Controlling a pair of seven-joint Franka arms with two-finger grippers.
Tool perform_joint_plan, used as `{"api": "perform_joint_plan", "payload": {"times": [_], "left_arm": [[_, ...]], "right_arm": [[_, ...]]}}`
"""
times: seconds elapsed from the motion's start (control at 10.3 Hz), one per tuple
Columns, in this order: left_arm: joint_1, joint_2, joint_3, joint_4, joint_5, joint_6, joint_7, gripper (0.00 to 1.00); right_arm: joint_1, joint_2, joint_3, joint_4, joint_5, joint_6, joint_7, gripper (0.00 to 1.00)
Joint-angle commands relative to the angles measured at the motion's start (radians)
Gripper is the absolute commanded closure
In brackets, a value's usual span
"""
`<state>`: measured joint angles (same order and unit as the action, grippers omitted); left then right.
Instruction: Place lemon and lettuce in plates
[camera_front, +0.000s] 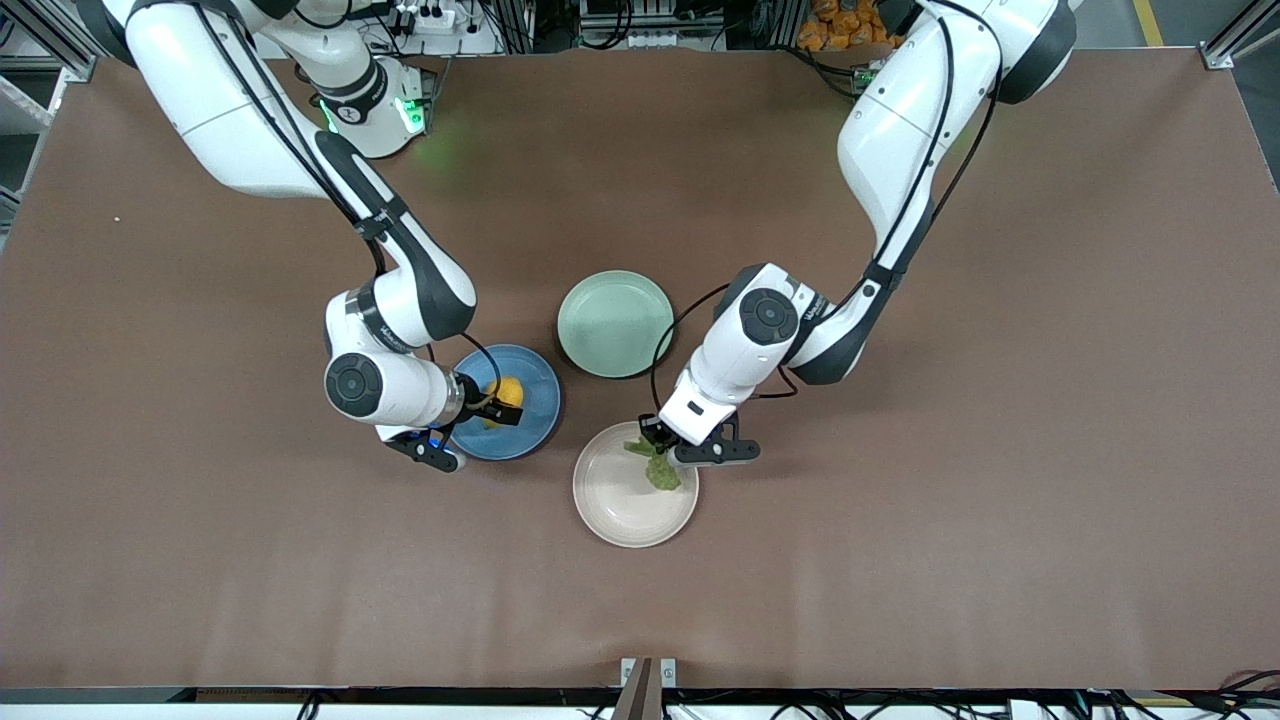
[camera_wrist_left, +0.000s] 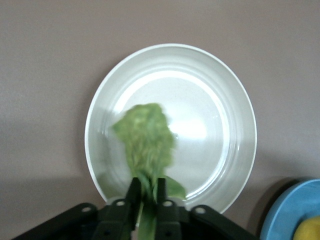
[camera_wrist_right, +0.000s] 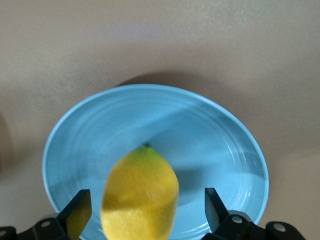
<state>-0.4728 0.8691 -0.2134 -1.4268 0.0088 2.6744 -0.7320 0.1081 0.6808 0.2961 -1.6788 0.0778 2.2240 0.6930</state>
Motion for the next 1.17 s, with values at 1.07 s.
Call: {"api": "perform_joint_plan", "payload": {"times": [1.07], "left_arm": [[0.278,-0.783,0.075,0.009,0.045,-1.128,0.353,0.00]], "right_arm": [[-0.160,-0.618,-0.101,0.036,-0.119,-0.606,-0.366,0.00]]}}
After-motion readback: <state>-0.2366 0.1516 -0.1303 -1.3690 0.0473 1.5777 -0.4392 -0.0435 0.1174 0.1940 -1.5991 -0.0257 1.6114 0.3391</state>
